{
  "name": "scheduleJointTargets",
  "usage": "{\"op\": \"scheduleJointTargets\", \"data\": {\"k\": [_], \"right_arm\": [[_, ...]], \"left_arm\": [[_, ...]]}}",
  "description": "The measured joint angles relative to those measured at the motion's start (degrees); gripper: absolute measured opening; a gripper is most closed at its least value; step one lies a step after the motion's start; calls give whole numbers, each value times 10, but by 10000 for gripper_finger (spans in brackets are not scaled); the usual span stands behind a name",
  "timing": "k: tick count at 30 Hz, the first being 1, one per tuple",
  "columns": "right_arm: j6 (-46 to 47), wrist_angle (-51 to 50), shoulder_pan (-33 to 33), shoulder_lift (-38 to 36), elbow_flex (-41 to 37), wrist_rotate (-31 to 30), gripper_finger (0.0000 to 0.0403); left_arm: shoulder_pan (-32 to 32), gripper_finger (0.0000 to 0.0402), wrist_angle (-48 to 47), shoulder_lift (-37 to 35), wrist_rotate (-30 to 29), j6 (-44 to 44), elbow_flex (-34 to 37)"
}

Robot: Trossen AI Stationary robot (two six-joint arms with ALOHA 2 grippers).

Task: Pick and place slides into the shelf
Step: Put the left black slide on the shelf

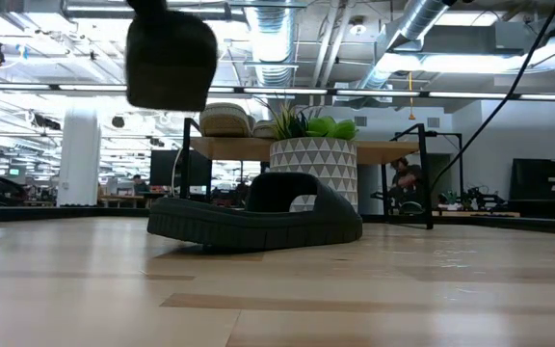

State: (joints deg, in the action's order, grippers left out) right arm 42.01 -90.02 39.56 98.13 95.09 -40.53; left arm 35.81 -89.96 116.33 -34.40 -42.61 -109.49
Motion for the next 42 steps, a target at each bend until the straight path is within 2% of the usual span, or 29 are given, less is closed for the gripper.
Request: {"op": "scheduleJointTargets", "data": {"k": [15, 24, 30, 37, 42], "right_arm": [[34, 0, -11, 0, 0, 1, 260], [99, 0, -6, 0, 0, 10, 260], [165, 0, 6, 0, 0, 32, 260], [260, 0, 24, 0, 0, 33, 260], [322, 0, 32, 2, 0, 34, 260]], "left_arm": [[-3, 0, -1, 0, -98, 142, -105], [-49, 0, 0, -1, -161, 307, -199], [-92, 0, -1, -1, -164, 435, -254], [-151, 0, 4, -23, -113, 540, -255], [-190, 0, 44, -29, -94, 626, -255]]}}
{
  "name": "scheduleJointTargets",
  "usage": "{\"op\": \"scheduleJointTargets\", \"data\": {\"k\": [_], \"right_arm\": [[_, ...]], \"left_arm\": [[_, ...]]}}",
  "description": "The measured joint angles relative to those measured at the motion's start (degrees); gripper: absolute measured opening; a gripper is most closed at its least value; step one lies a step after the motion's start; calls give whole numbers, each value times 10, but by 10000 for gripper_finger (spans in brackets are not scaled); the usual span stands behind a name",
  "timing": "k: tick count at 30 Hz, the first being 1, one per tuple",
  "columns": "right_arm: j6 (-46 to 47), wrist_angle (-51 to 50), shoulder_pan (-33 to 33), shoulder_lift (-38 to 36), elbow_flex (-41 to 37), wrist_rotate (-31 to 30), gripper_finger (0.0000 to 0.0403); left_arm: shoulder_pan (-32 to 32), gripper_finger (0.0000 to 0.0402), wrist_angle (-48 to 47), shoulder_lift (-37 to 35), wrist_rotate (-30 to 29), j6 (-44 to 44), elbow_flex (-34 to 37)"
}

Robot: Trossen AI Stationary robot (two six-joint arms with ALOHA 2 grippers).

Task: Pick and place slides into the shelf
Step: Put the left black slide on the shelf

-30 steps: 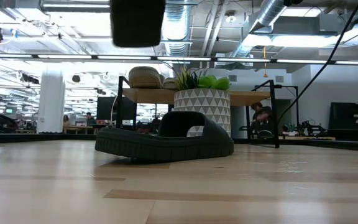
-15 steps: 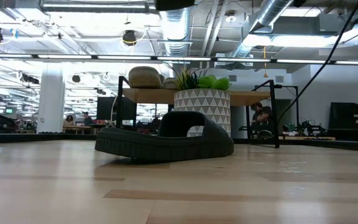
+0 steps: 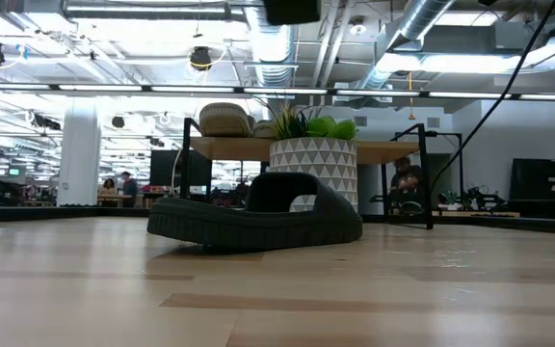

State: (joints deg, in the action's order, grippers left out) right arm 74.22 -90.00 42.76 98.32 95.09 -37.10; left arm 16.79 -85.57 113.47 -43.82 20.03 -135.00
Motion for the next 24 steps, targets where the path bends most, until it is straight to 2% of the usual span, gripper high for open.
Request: {"op": "scheduleJointTargets", "data": {"k": [9, 19, 24], "right_arm": [[83, 3, 0, 0, 0, 14, 260], [93, 3, 0, 0, 0, 43, 260], [80, 3, 0, 0, 0, 43, 260]], "left_arm": [[-70, 0, 127, -1, 71, 120, 0], [-164, 0, 242, -1, 133, 150, 9], [-201, 0, 266, 7, 153, 158, 12]]}}
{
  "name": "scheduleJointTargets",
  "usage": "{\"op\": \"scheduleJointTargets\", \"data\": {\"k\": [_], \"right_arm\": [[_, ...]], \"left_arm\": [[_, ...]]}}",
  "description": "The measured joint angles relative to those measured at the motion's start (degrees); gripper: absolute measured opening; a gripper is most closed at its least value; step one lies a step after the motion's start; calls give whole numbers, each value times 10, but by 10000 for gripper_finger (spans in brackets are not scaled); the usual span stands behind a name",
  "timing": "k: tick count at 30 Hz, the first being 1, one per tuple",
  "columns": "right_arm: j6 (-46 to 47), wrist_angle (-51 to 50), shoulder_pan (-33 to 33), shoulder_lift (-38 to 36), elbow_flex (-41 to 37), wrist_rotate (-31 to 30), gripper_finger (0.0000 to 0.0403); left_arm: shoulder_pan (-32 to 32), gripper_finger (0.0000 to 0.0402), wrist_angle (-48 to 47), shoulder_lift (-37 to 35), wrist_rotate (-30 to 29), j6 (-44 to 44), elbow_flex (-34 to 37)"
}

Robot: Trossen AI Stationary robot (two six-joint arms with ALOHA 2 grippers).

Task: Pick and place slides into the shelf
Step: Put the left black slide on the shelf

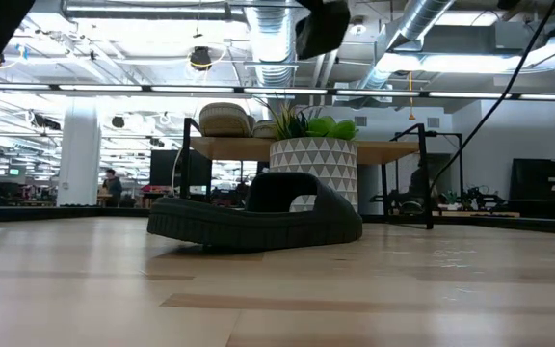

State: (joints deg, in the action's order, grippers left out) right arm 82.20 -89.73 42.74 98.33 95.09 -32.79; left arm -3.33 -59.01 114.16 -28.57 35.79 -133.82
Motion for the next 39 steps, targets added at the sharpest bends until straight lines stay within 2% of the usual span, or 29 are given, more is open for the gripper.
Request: {"op": "scheduleJointTargets", "data": {"k": [12, 19, 28, 39], "right_arm": [[-1, -3, 0, 1, 0, 1, 260], [3, -2, 0, 1, 0, 27, 260], [12, 1, 0, 0, 0, 57, 260], [48, 6, 0, 0, 0, 106, 260]], "left_arm": [[-43, 0, -1, 79, 39, 7, 1], [-61, 0, 12, 117, 41, 5, 1], [-85, 0, 20, 131, 43, -5, 0], [-89, 0, -15, 135, 41, -4, 0]]}}
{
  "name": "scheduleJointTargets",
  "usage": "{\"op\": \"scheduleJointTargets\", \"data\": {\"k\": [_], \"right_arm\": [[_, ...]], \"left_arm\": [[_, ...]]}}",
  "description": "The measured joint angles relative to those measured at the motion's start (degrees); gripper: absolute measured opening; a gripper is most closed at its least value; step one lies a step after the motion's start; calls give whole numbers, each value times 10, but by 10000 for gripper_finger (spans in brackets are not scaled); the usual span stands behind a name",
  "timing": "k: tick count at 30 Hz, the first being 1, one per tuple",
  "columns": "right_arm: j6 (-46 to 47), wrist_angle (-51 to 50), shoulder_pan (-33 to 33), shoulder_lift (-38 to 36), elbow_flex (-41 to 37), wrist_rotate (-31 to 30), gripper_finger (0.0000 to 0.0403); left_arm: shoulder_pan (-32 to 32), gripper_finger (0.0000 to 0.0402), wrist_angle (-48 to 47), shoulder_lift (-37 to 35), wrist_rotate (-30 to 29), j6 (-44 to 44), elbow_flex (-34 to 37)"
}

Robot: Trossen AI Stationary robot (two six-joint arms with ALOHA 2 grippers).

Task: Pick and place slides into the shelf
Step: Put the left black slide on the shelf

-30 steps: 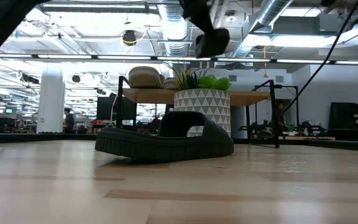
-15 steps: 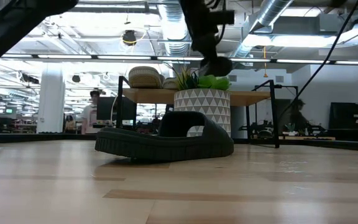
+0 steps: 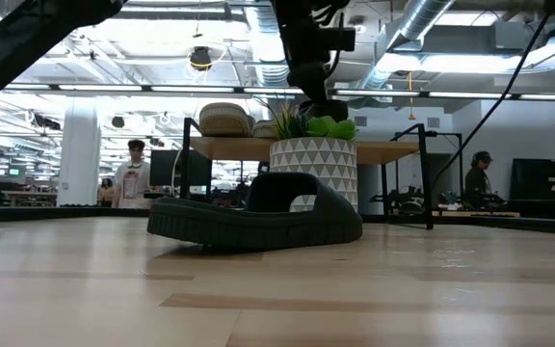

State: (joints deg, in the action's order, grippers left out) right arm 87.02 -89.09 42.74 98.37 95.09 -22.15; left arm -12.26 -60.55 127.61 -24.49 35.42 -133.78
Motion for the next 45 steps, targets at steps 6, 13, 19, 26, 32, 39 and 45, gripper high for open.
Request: {"op": "scheduleJointTargets", "data": {"k": [6, 13, 19, 26, 32, 39, 45], "right_arm": [[23, 4, 0, 0, 0, 21, 260], [31, 32, 0, 0, 0, 51, 260], [52, 45, 0, 0, 0, 57, 260], [60, 56, 0, 0, 0, 57, 260], [60, 65, 0, 0, 0, 57, 260], [60, 69, 0, 0, 0, 57, 260], [60, 69, 0, 0, 0, 57, 260]], "left_arm": [[3, 0, -8, 0, 0, 1, 0], [5, 0, -4, 0, 0, 22, 0], [7, 0, -2, 0, 10, 28, 0], [8, 0, -8, 0, 19, 19, 0], [8, 0, -23, 1, 33, 10, 0], [11, 0, -42, 17, 42, 10, 0], [14, 0, -32, 19, 47, 10, 1]]}}
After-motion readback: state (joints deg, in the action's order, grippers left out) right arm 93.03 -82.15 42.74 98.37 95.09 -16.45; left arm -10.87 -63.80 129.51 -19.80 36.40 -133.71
